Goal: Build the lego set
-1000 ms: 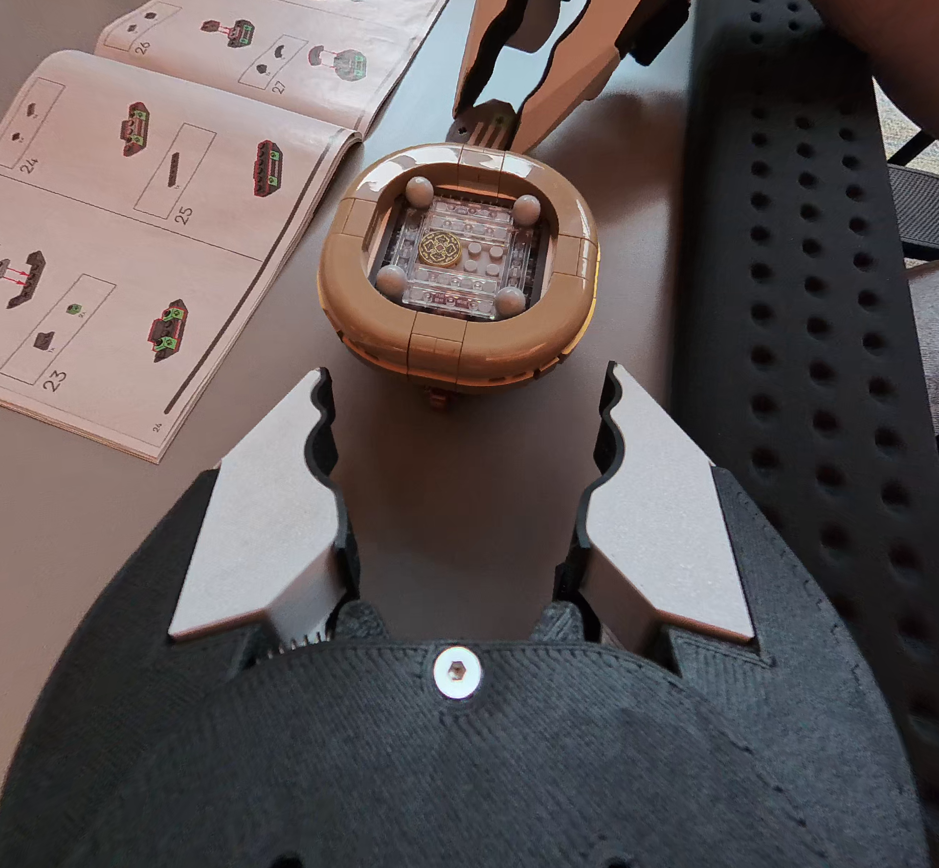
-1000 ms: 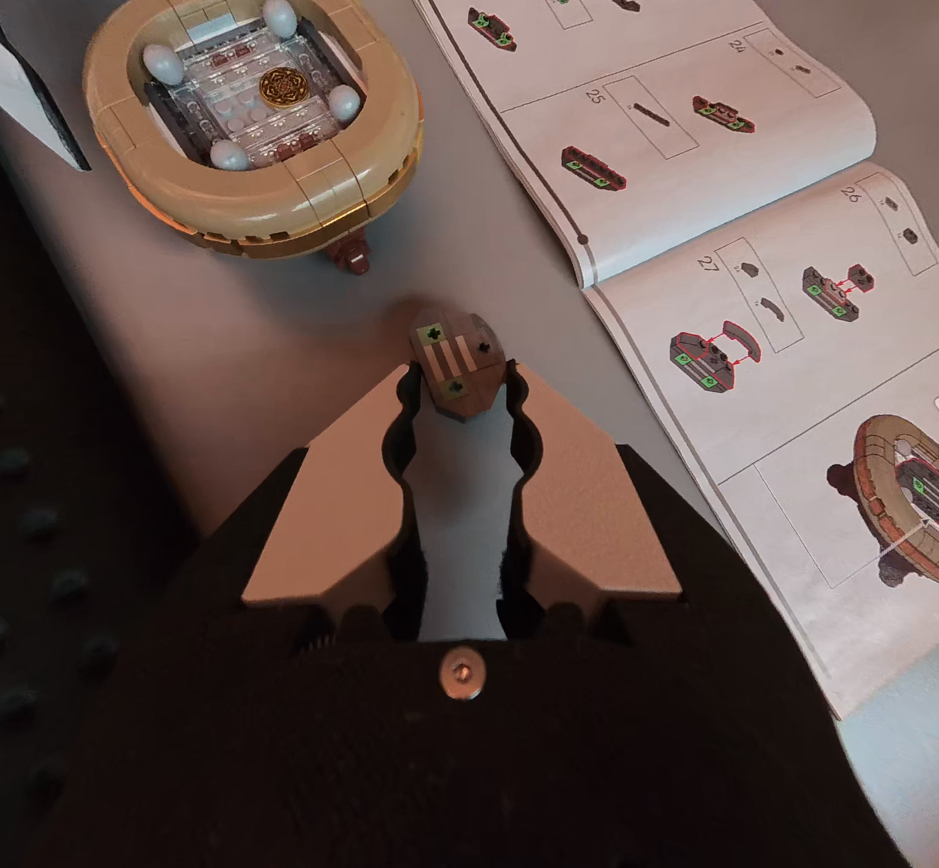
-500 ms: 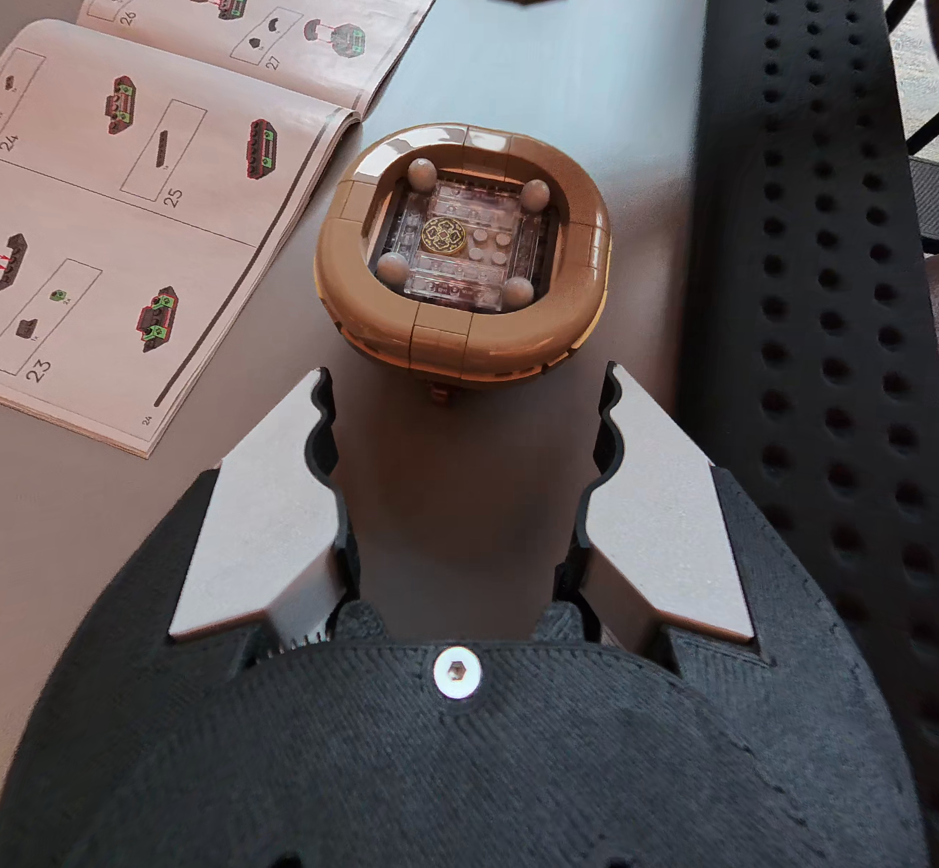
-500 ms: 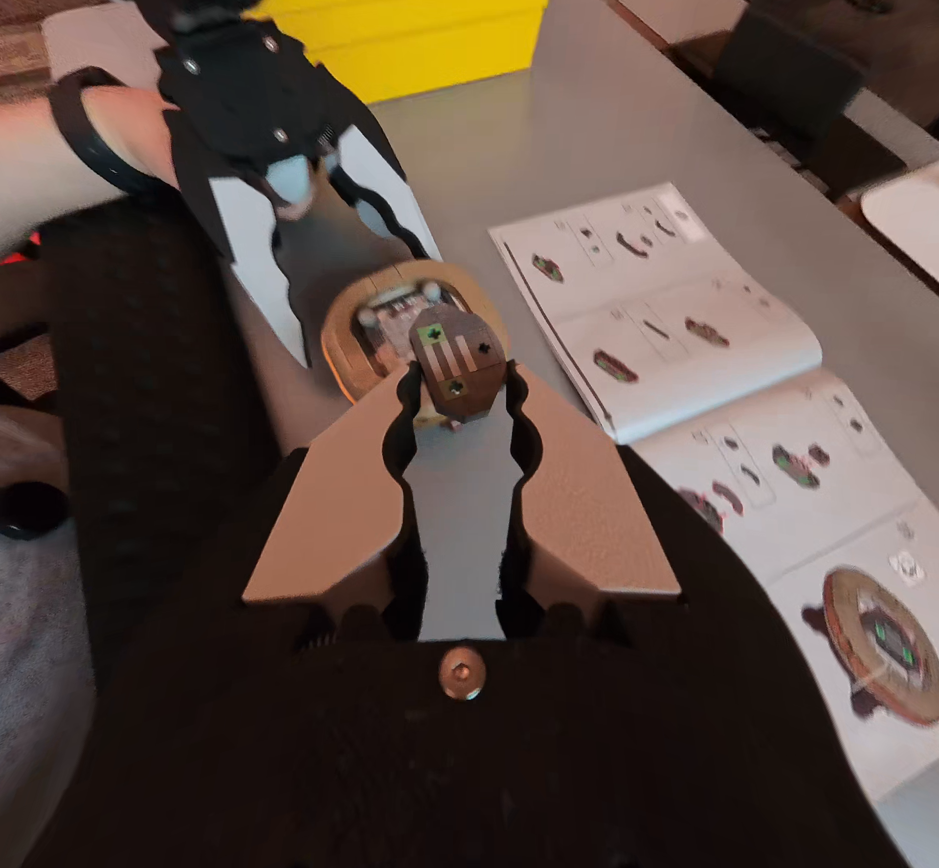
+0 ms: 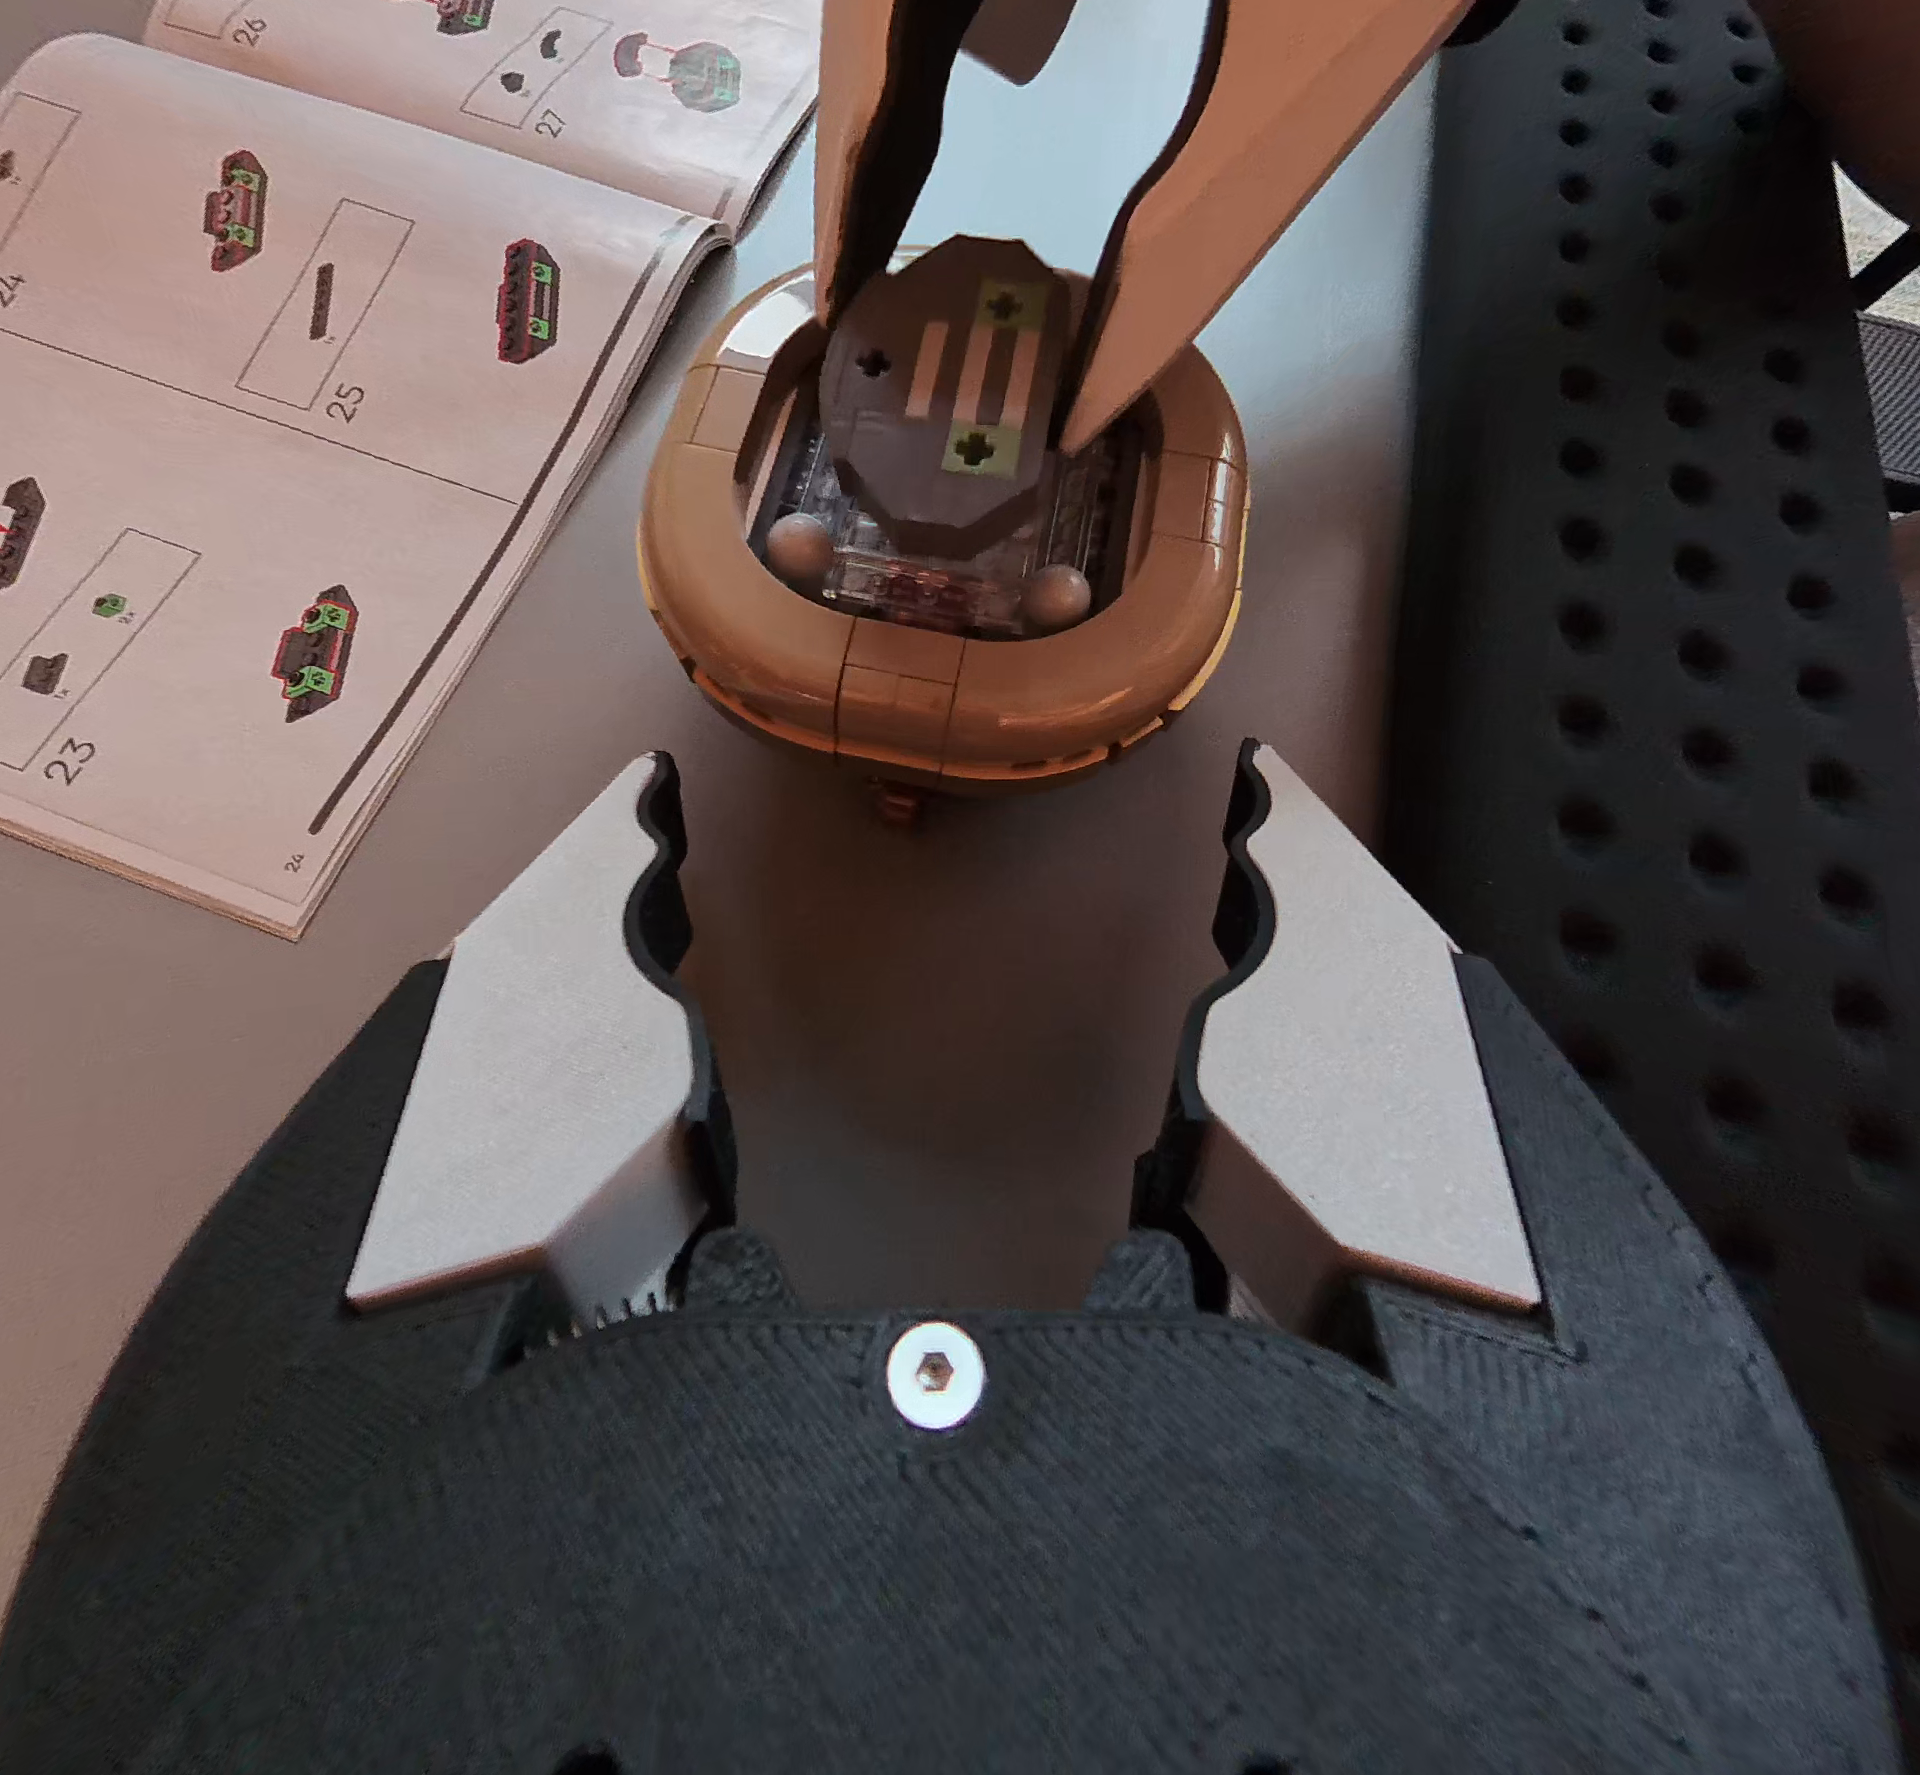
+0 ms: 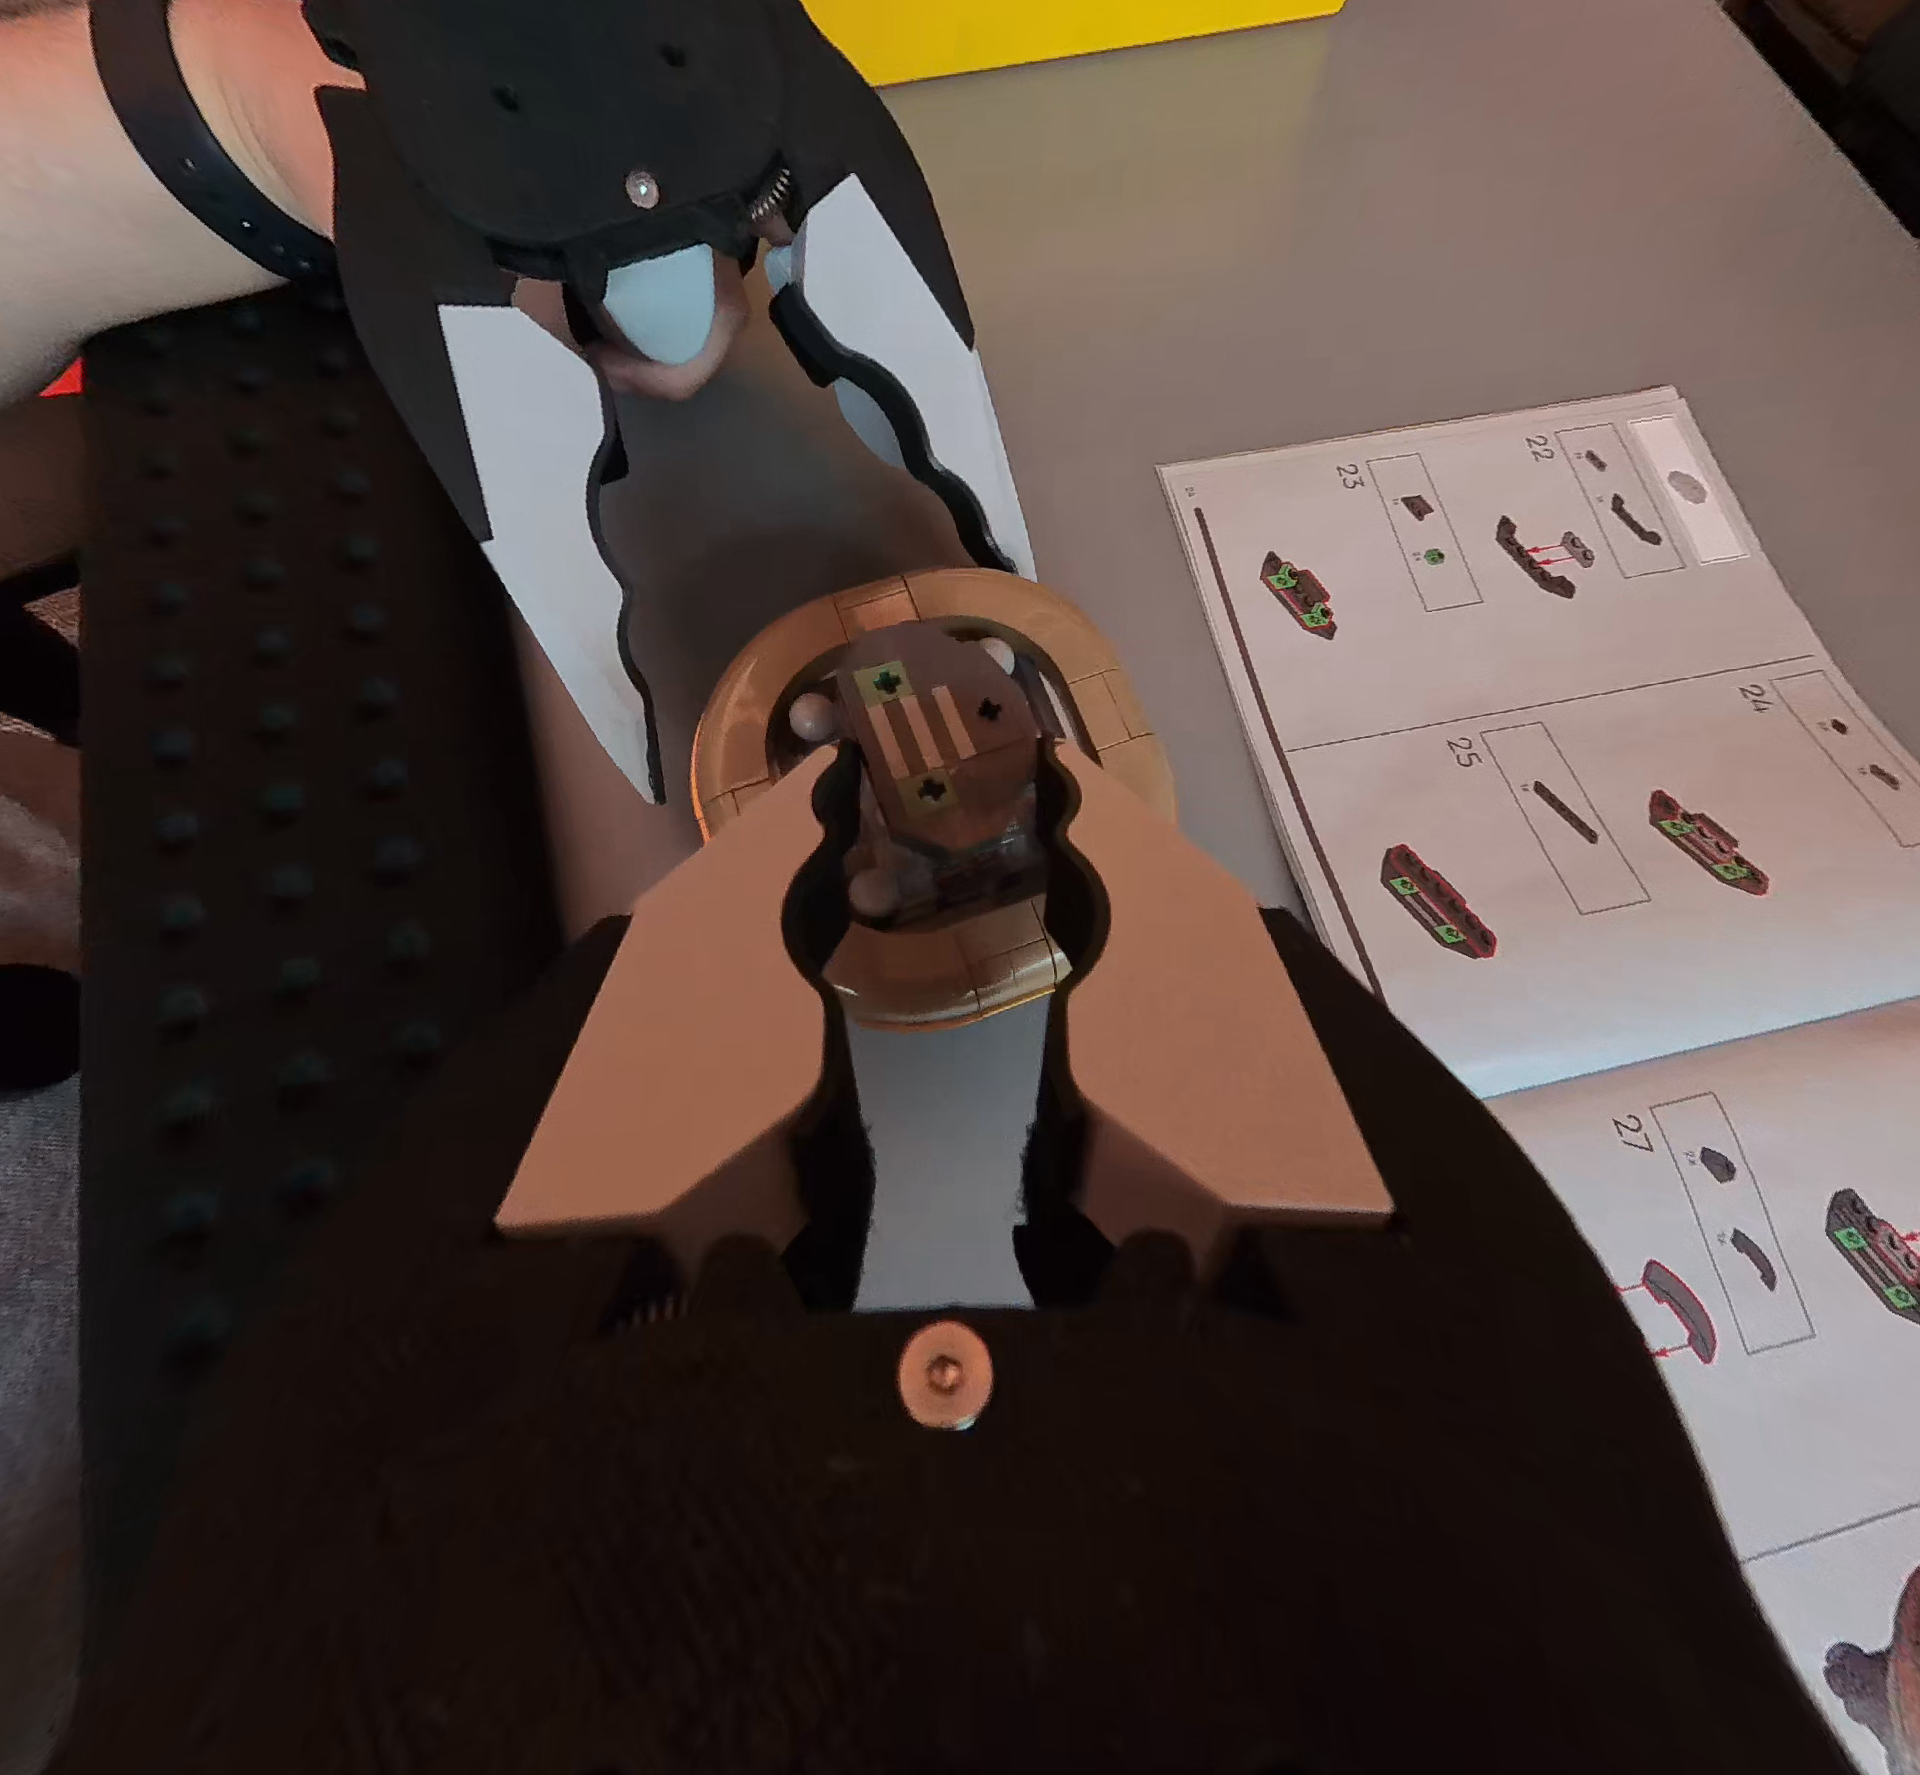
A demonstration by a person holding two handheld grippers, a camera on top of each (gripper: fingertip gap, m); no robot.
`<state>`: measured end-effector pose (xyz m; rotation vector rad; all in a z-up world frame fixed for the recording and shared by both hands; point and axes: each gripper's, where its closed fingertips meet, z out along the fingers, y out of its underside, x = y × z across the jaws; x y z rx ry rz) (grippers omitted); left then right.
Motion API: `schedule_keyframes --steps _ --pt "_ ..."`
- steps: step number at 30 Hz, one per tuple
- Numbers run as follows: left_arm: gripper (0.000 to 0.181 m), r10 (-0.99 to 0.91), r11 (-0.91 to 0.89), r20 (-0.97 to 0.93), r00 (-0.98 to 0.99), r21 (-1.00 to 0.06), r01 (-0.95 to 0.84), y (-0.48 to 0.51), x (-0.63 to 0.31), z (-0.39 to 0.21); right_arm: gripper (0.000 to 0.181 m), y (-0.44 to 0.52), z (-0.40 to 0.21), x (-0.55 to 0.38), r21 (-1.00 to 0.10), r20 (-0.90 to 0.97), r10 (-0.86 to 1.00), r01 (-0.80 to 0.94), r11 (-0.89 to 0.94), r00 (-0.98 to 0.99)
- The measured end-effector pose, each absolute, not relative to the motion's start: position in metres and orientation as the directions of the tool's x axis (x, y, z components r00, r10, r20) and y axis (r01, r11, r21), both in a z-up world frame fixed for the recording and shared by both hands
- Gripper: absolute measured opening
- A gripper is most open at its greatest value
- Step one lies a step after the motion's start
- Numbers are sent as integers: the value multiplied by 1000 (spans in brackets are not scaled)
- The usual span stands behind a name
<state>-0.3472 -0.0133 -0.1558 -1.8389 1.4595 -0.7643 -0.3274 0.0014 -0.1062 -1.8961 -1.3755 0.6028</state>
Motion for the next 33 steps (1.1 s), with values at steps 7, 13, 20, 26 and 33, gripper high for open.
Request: schedule_keyframes --steps 7,13,20,26,33 --pt "103 -976 -164 46 212 -796 -583 -12 -348 -154 33 0 -115 -327 -742 44 949 646 -179 313" --pt "104 -977 -158 39 209 -791 -591 -13 -348 -155 33 0 -118 -325 -722 54 949 668 -179 312" --pt "103 -976 -161 42 212 -793 -588 -13 -348 -155 33 0 -118 -326 -726 48 946 662 -186 319" --pt "104 -977 -161 40 212 -789 -593 -13 -348 -156 37 -2 -109 -325 -755 9 946 623 -207 325" --pt "103 -977 -161 42 209 -788 -594 -13 -348 -156 30 3 -103 -314 -777 -36 945 586 -231 324"
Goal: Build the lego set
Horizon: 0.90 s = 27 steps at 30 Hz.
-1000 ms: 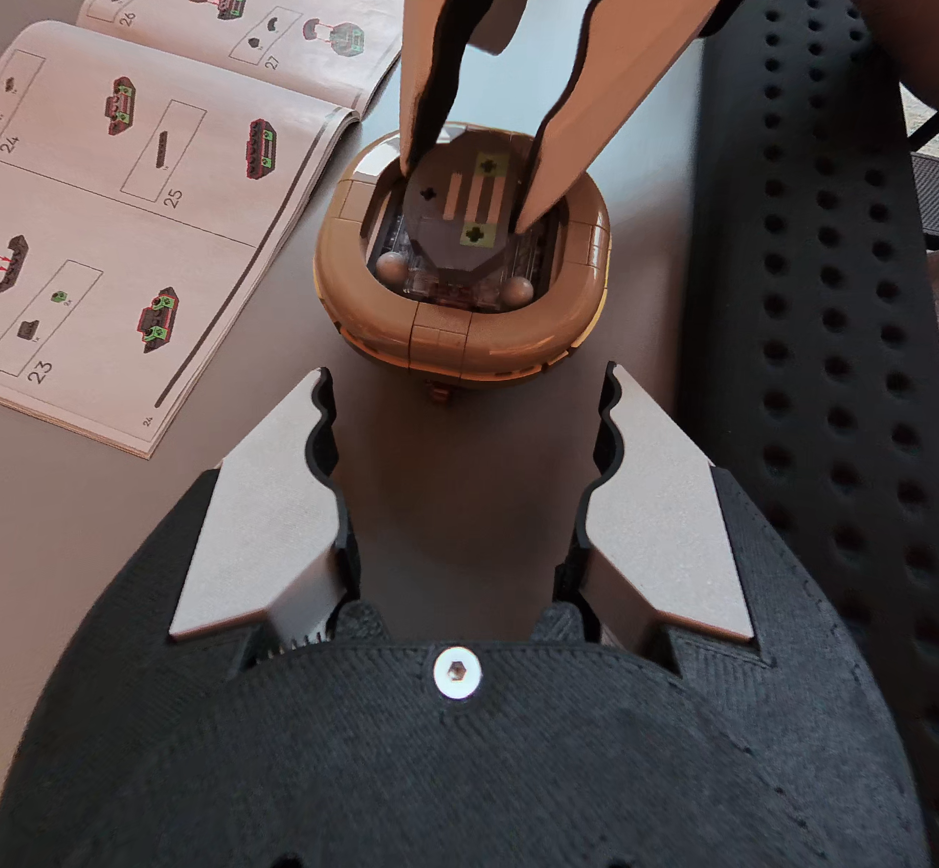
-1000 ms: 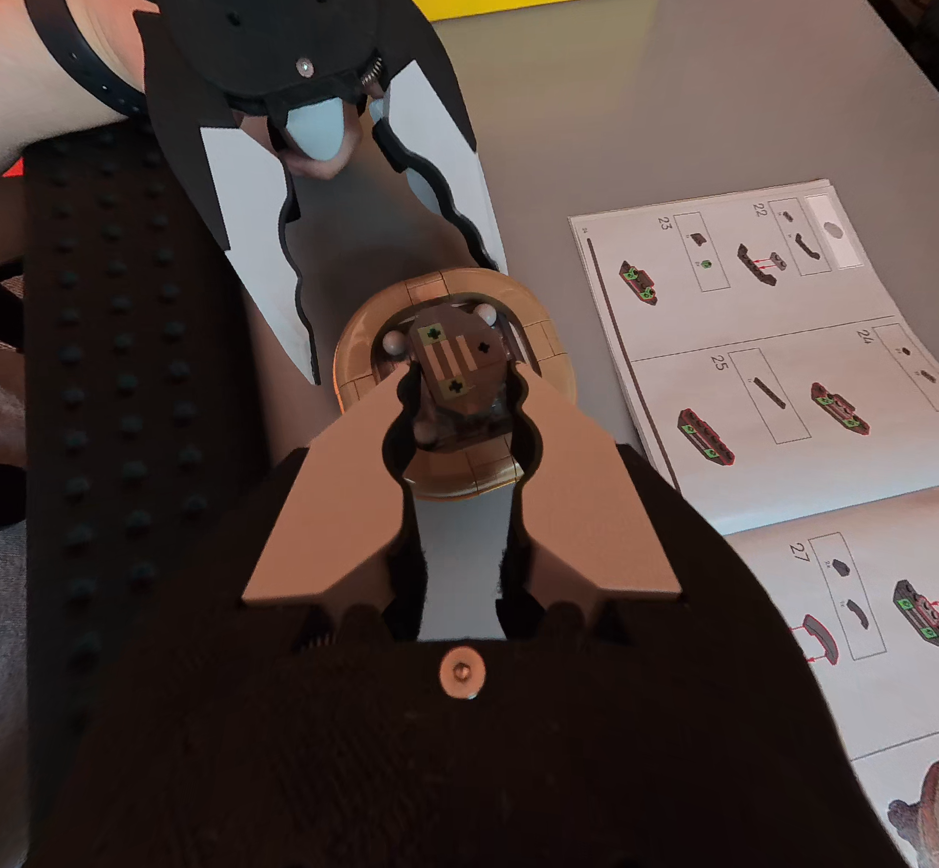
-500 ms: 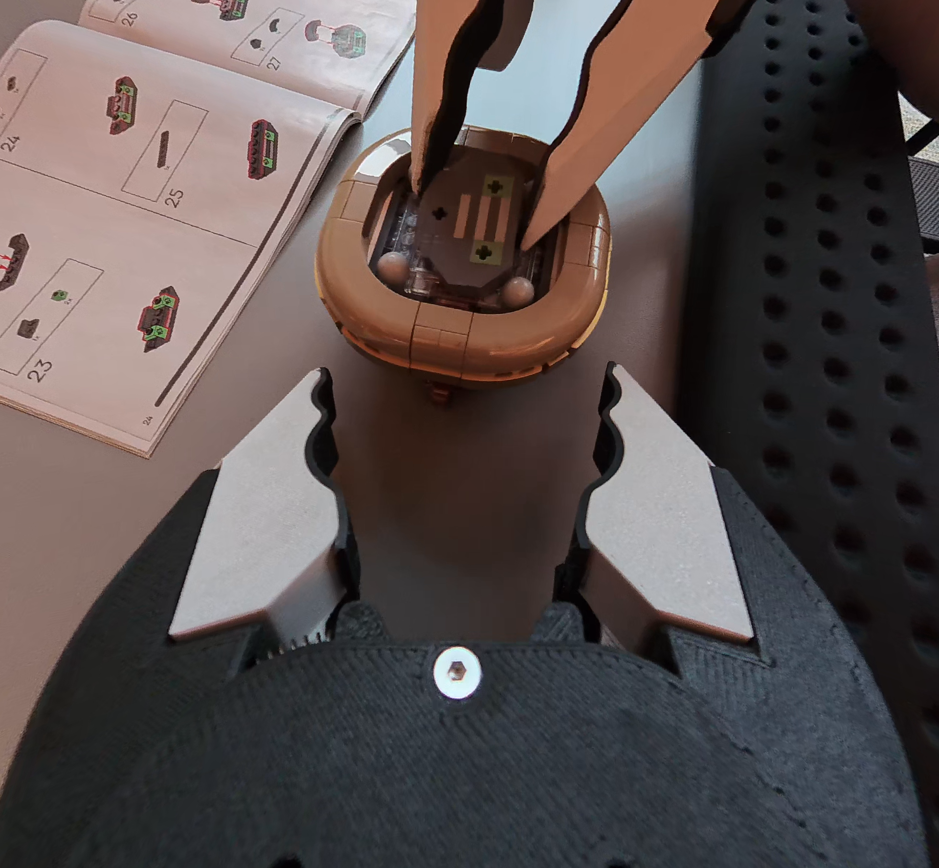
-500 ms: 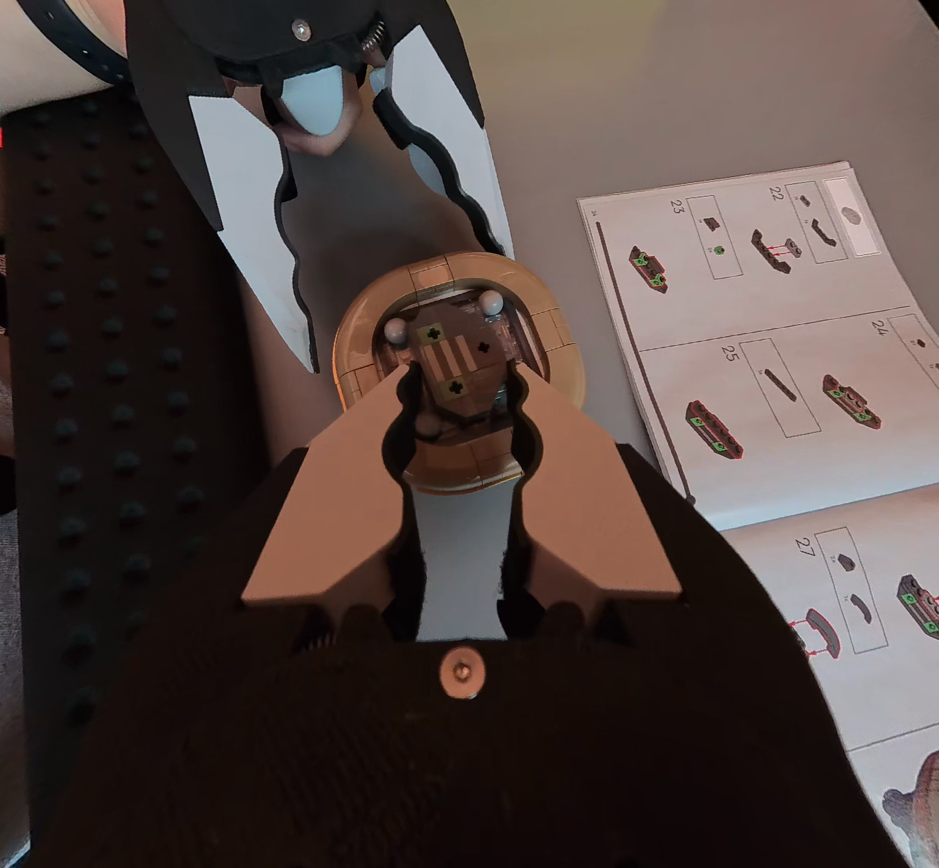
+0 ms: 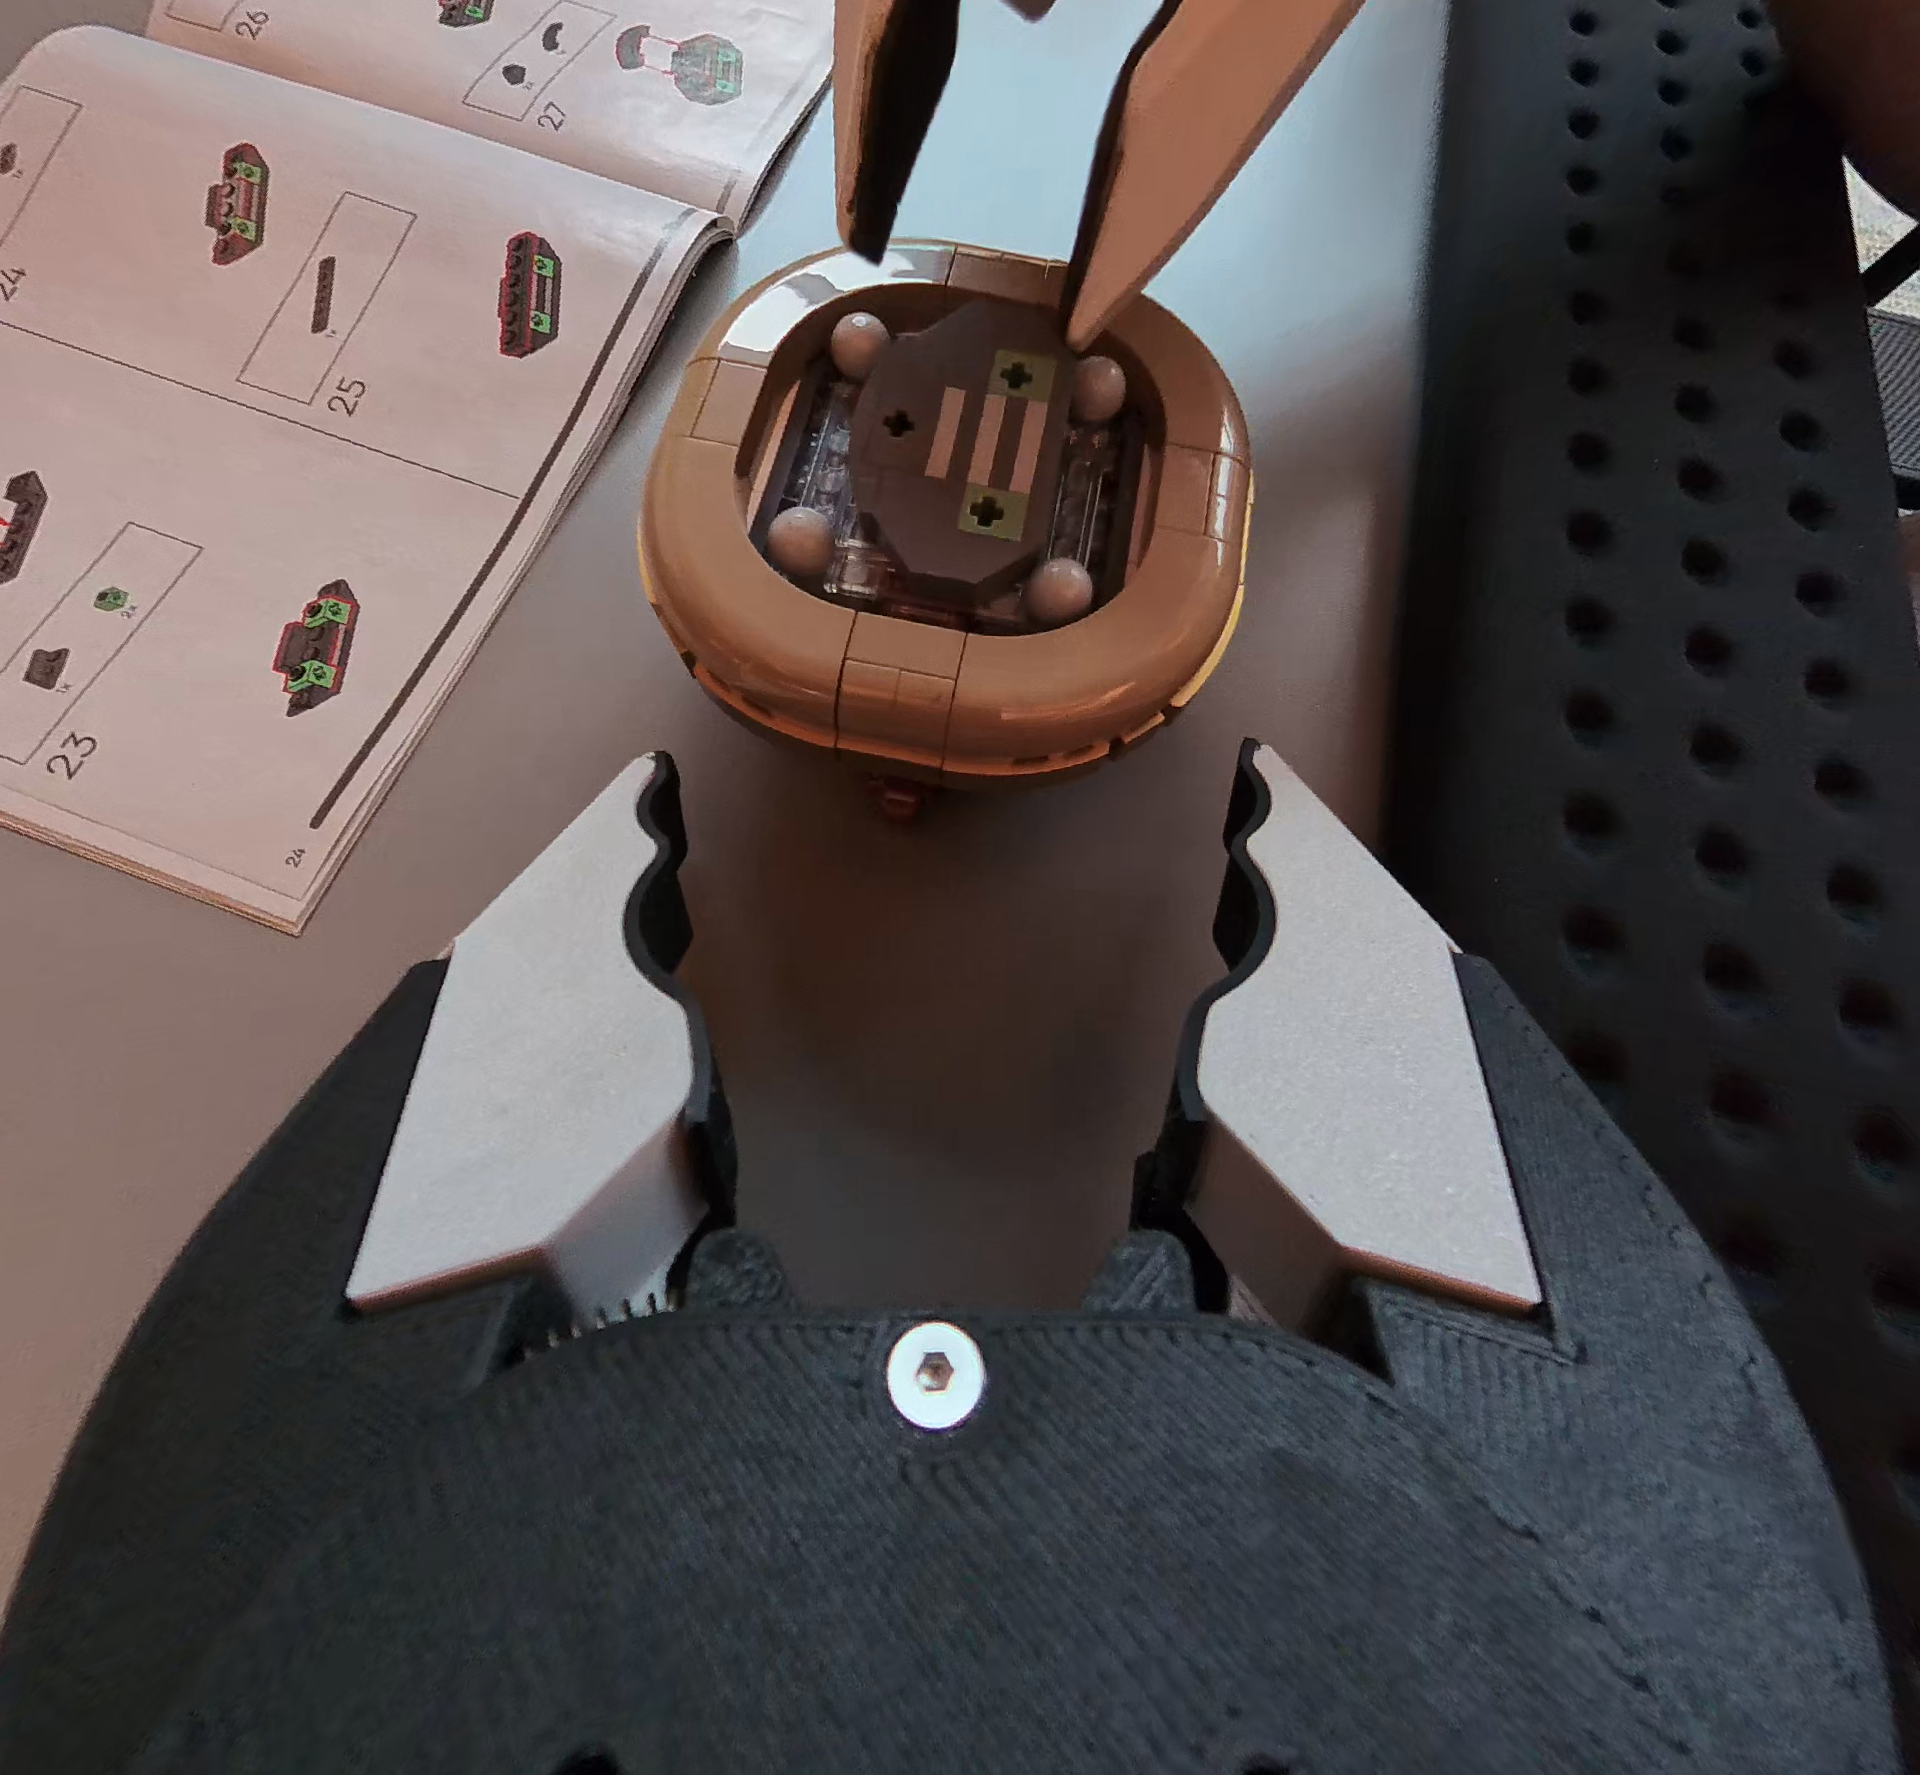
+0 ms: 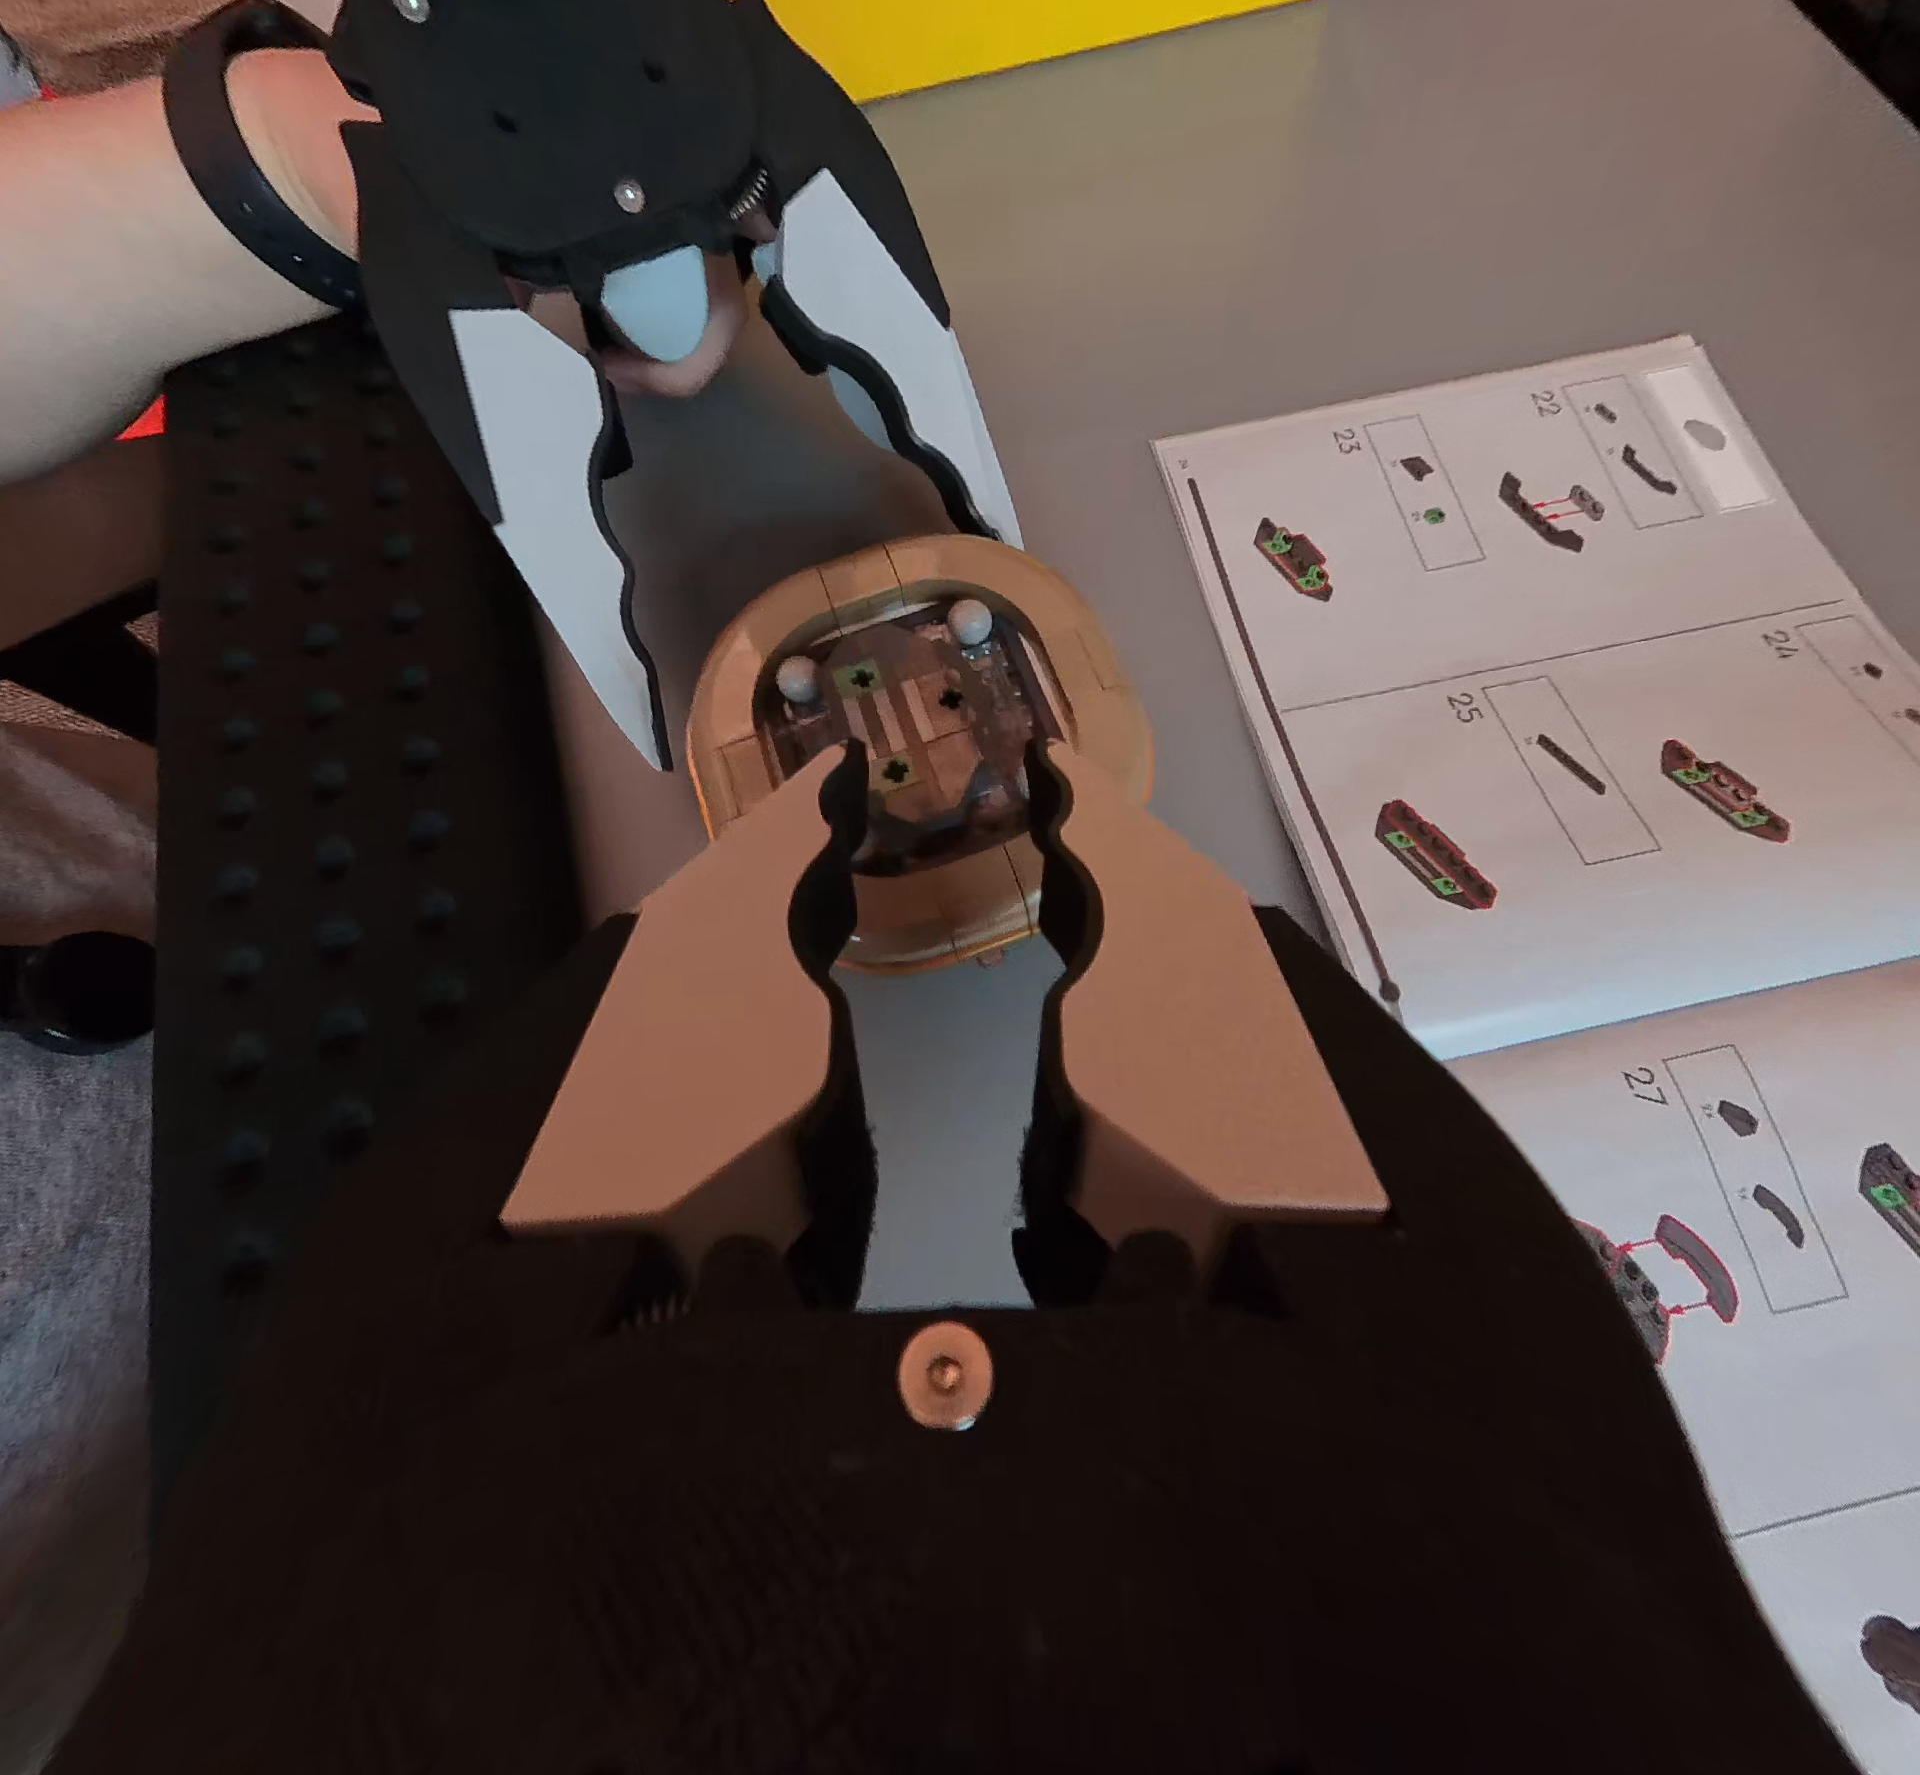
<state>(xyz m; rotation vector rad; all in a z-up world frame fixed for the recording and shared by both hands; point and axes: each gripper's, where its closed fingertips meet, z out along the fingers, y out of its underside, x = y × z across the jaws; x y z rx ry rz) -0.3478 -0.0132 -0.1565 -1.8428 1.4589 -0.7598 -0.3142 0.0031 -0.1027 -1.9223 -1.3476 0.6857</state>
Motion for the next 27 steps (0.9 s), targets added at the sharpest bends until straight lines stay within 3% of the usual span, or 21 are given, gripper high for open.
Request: schedule_keyframes --steps 27 --pt "103 -977 -159 39 211 -789 -594 -13 -348 -156 23 3 -110 -331 -752 -17 957 627 -202 289"
